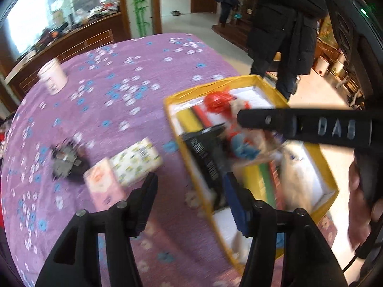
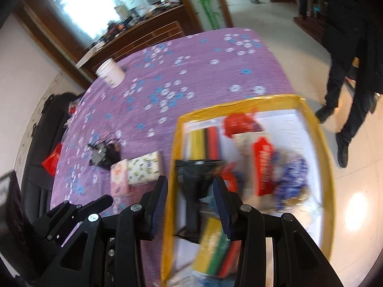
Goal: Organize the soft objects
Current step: 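Move both grippers back over the tissue packs on the table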
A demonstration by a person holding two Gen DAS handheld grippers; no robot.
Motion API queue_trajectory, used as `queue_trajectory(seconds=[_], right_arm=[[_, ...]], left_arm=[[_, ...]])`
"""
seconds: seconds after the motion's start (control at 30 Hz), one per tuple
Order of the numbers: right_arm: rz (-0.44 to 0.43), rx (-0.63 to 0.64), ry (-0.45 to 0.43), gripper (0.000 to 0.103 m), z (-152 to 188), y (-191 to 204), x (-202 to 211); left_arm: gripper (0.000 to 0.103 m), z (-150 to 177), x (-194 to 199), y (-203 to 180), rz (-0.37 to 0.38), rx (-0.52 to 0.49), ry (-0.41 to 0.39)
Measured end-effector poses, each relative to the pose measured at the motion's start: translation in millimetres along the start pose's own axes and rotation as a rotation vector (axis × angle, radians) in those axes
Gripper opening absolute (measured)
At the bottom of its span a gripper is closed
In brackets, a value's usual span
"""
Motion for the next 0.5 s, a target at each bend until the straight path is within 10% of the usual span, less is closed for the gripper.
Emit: queue_trajectory(seconds=[0.5], right_arm=[[0.008, 0.257, 0.097, 0.047, -35, 127, -118]], left_arm=[[0.058, 127, 69, 151, -0.181, 0.367, -0.015]])
Point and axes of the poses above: each gripper's, at about its wrist camera, not at the fingertips, and x roughly against the way its jaws point, y to its left, z to its underside, the point moved 4 cm from there along -x, roughly the way its jaws point, and after that the axes turned 12 degrees about z, right-handed, at the moved point
